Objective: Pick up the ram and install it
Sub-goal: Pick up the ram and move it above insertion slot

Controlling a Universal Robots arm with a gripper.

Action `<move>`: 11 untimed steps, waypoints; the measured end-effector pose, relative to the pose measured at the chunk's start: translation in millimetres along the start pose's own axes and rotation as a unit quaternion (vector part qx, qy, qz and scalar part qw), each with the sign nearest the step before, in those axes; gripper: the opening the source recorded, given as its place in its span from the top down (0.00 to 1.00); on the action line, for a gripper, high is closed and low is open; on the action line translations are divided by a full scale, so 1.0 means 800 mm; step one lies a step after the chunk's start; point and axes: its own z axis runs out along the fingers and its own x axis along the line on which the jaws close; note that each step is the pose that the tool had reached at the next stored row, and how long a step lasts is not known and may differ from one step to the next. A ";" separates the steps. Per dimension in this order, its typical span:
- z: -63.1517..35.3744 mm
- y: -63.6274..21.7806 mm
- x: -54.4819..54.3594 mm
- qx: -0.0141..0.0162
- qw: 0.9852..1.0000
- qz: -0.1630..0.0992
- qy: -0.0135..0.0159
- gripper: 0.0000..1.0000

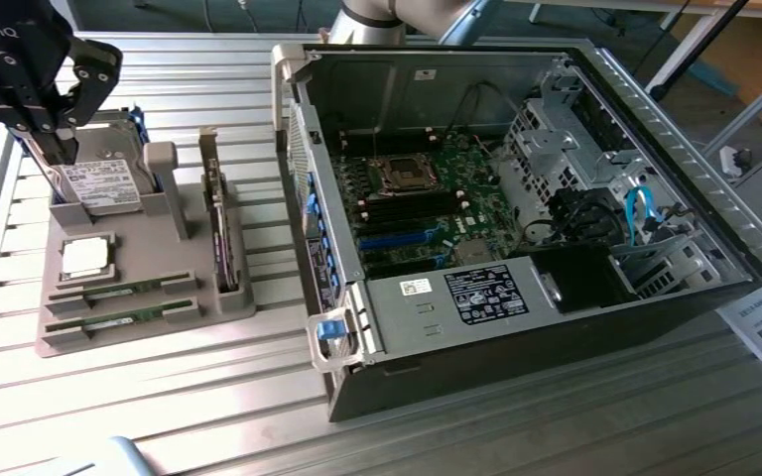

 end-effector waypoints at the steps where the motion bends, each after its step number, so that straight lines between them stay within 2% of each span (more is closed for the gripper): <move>1: 0.000 0.000 0.000 0.000 1.000 -0.004 0.000 0.90; 7: 0.000 0.000 0.000 -0.001 0.999 -0.047 0.003 0.90; 11: 0.000 0.000 0.000 -0.001 0.996 -0.085 0.005 0.90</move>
